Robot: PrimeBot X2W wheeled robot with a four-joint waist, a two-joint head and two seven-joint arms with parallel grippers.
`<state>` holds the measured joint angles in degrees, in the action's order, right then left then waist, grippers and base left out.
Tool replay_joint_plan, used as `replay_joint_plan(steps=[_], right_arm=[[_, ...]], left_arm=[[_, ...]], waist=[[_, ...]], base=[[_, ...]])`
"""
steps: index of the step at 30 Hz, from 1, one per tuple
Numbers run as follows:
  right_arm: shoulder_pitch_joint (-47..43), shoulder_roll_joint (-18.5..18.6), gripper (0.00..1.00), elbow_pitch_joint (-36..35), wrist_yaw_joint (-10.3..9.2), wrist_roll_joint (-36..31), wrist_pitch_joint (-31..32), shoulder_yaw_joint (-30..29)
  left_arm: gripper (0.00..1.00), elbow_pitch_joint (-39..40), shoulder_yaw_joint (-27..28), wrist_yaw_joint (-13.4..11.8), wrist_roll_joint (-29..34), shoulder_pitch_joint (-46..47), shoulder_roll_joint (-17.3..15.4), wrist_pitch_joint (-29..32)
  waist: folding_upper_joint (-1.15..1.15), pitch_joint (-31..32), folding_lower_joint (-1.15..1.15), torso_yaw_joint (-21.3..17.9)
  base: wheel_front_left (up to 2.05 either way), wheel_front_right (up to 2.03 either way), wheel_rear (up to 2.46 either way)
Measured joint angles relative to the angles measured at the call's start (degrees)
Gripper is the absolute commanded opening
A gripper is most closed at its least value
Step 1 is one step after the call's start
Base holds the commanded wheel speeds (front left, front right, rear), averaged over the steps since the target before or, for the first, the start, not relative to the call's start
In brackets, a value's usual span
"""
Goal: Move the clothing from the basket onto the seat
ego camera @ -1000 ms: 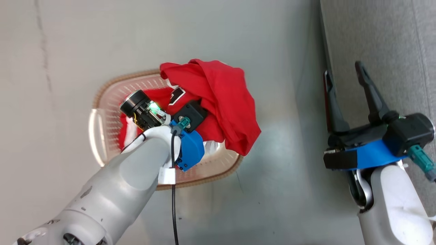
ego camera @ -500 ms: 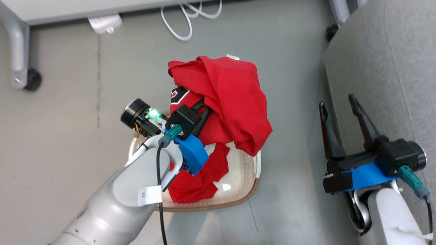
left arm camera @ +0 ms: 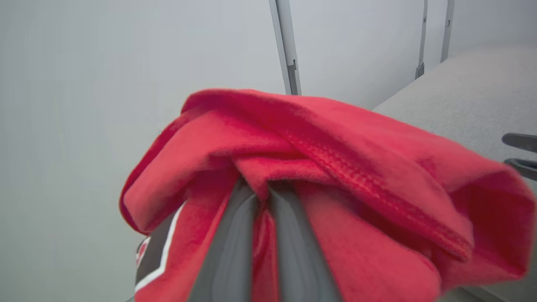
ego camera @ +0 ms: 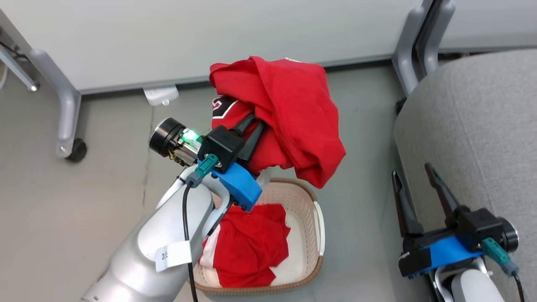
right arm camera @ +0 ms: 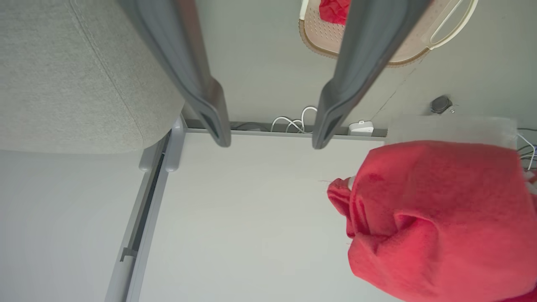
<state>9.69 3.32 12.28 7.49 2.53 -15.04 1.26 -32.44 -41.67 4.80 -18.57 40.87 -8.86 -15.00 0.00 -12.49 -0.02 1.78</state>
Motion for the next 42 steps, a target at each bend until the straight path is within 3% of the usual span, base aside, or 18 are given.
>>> replay_joint_plan(steps=[11,24,36,42], right_arm=[[-3.53,-0.22,1.0,0.59,-0.01,0.14,0.0,0.1],[-4.25,-0.37,1.0,-1.01,-0.01,0.15,0.0,1.42],[-0.7,1.41,1.0,-8.92,0.0,0.98,0.0,13.72],[1.29,2.09,1.0,-9.67,0.0,1.08,-0.01,18.44]], left_arm=[[0.0,1.48,1.48,1.32,1.44,-1.35,1.46,0.0],[0.0,0.83,1.7,2.07,1.79,-2.44,1.46,0.01],[0.0,0.21,2.11,2.31,2.47,-2.59,1.89,0.0],[0.0,0.1,2.25,2.33,2.93,-2.59,2.18,0.0]], waist=[[0.0,6.22,0.0,0.48],[0.0,7.75,0.01,0.58],[0.0,7.06,0.01,0.65],[0.0,6.64,0.01,0.75]], base=[[0.0,0.0,0.0],[0.0,0.0,0.0],[0.0,0.0,0.0],[0.0,0.0,0.0]])
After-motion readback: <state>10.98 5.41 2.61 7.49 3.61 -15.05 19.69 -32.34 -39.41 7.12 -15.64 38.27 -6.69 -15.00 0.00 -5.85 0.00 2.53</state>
